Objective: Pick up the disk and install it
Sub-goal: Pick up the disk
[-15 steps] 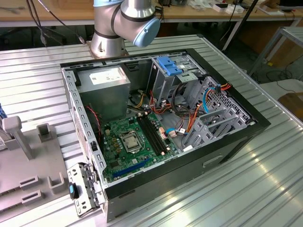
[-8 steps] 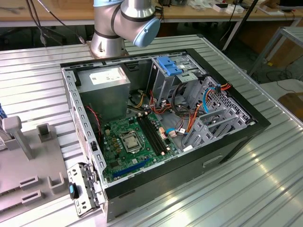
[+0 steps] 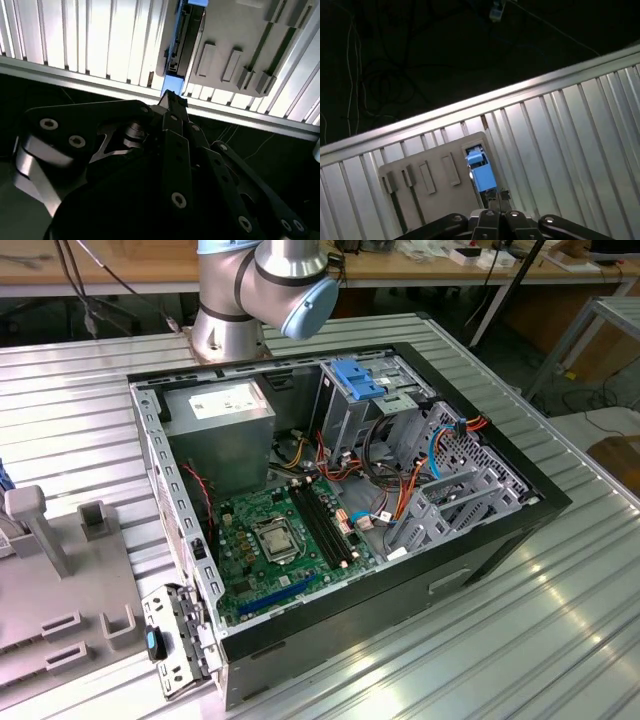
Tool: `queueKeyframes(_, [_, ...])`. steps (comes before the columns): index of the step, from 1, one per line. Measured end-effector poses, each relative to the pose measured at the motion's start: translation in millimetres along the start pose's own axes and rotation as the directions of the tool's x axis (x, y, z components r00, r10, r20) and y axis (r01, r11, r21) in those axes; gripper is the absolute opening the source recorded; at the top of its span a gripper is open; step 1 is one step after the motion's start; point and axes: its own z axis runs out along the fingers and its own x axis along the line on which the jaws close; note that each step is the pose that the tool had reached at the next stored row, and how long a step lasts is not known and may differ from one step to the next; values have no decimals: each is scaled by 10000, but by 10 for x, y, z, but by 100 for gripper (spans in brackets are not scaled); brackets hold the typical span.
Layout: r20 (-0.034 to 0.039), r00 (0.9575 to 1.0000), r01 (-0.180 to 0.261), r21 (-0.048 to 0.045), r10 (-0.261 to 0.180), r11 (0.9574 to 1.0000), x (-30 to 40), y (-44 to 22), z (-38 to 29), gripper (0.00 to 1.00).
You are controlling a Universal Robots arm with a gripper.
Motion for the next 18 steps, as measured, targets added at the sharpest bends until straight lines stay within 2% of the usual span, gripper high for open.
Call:
queueKeyframes(2, [-28, 9979, 644, -17, -645, 9979, 0, 0, -1, 11])
queueKeyframes(4, [-45, 9945, 1048, -28, -1048, 9945, 0, 0, 0, 11])
queueKeyframes(7, [-72, 9852, 1711, -48, -1712, 9852, 0, 0, 0, 11])
queueKeyframes(10, [-101, 9697, 2441, -72, -2441, 9697, 0, 0, 0, 11])
queueKeyframes(12, [-114, 9603, 2787, -85, -2787, 9604, 0, 0, 0, 11])
queueKeyframes(13, [-122, 9542, 2989, -93, -2990, 9542, 0, 1, 0, 11])
queueKeyframes(14, [-126, 9502, 3113, -98, -3115, 9502, 0, 1, 0, 11])
queueKeyframes(15, [-130, 9467, 3217, -101, -3219, 9468, 0, 1, 0, 11])
queueKeyframes(17, [-161, 9430, 3324, -105, -3325, 9431, 0, 1, 3, 11])
queueKeyframes(18, [-252, 9414, 3363, -114, -3365, 9417, 0, 1, 7, 11])
